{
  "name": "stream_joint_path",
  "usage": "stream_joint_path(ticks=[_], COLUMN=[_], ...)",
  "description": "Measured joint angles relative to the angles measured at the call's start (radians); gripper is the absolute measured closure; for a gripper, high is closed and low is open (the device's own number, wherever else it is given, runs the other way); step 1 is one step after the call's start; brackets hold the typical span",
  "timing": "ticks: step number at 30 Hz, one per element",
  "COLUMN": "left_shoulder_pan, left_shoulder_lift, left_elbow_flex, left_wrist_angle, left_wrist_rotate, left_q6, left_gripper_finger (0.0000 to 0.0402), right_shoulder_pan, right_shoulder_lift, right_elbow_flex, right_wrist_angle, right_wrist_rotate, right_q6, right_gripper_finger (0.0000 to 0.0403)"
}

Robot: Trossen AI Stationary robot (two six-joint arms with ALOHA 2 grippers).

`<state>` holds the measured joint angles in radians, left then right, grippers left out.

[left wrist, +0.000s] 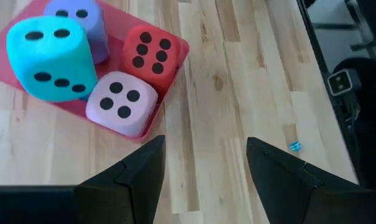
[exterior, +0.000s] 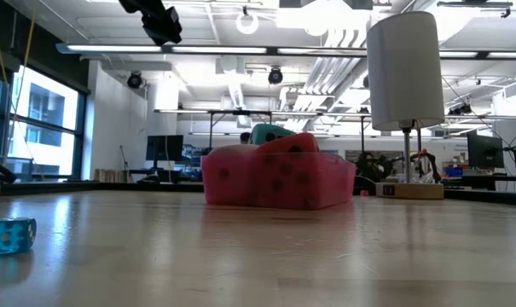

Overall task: Pick & Place Dice
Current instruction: Put the small red die into the red bin

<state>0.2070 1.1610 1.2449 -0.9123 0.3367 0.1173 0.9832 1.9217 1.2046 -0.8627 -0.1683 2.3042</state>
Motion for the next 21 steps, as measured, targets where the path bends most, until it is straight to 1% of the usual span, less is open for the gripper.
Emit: stream_joint_path(ticks=[2,4,6,8,13,17,18,21], left_shoulder_pan=[0.000,0.000,0.000,-0.001,-0.009,-0.043,-0.052,-0.092], left_shoulder_lift=[0.000,0.000,0.000,-0.001,-0.033,-0.059,-0.064,-0.067], left_elbow_flex=[0.000,-0.003,-0.003,-0.003,-0.004,-0.004,-0.005,-0.005], left_wrist_angle=[0.000,0.006,0.008,0.014,-0.008,-0.100,-0.135,-0.229], left_wrist_rotate=[0.015,0.084,0.172,0.210,0.192,0.102,0.075,0.025], left_q6=[0.044,0.095,0.128,0.112,0.043,-0.051,-0.070,-0.135], left_gripper_finger=[0.0183,0.0183,0.0183,0.0183,0.0183,0.0183,0.0183,0.0183], right_shoulder_pan=[-0.036,-0.091,-0.158,-0.235,-0.442,-0.610,-0.654,-0.782], right_shoulder_lift=[-0.005,-0.018,-0.047,-0.076,-0.136,-0.149,-0.148,-0.147], right_elbow_flex=[0.006,0.017,0.026,0.042,0.124,0.195,0.205,0.214], right_wrist_angle=[-0.003,-0.020,-0.059,-0.088,-0.135,-0.186,-0.199,-0.190], right_wrist_rotate=[0.010,0.049,0.133,0.216,0.389,0.501,0.525,0.534], right_q6=[-0.063,-0.156,-0.282,-0.423,-0.838,-1.147,-1.211,-1.380], right_gripper_finger=[0.0370,0.0370,0.0370,0.0370,0.0370,0.0370,0.0370,0.0370])
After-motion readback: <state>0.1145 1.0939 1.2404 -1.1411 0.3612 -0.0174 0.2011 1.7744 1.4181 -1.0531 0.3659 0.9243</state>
